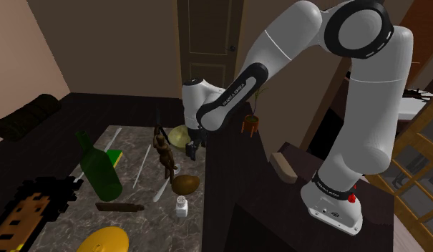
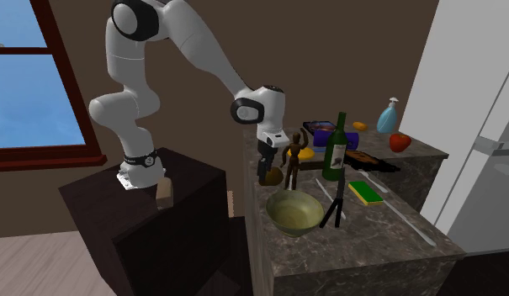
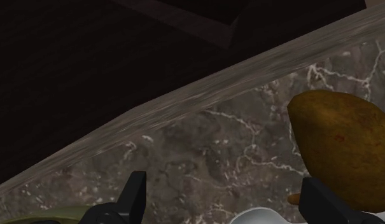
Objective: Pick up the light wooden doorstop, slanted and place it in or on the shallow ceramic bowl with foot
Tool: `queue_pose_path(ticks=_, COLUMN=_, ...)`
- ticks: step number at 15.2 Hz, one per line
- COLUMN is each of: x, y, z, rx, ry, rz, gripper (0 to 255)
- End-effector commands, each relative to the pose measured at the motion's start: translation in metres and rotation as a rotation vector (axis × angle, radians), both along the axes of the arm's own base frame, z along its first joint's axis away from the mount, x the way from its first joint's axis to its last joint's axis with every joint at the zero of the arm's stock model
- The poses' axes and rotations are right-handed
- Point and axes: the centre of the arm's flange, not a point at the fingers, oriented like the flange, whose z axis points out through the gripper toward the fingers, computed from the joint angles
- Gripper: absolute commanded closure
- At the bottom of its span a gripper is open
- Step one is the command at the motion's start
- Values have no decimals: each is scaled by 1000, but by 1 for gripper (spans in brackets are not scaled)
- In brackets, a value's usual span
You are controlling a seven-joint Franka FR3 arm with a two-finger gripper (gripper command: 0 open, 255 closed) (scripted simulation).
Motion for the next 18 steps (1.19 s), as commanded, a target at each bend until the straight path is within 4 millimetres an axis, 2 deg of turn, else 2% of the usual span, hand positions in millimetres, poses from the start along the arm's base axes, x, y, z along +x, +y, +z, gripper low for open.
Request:
queue_pose_path(ticks=1, x=0, y=0, z=0, rx=0, ry=0, rz=0, gripper=0)
queue_pose_path(ticks=3, x=0, y=0, z=0, rx=0, ry=0, rz=0, gripper=0)
queue_pose_path(ticks=4, x=0, y=0, z=0, rx=0, ry=0, rz=0, gripper=255)
queue_pose_path(ticks=13, x=0, y=0, z=0, rx=0, ry=0, rz=0, gripper=255)
queue_pose_path(ticks=14, x=0, y=0, z=0, rx=0, ry=0, rz=0, gripper=0)
queue_pose_path(ticks=18, x=-14, y=-52, z=-3, rx=8, ry=29, rz=-107, gripper=0)
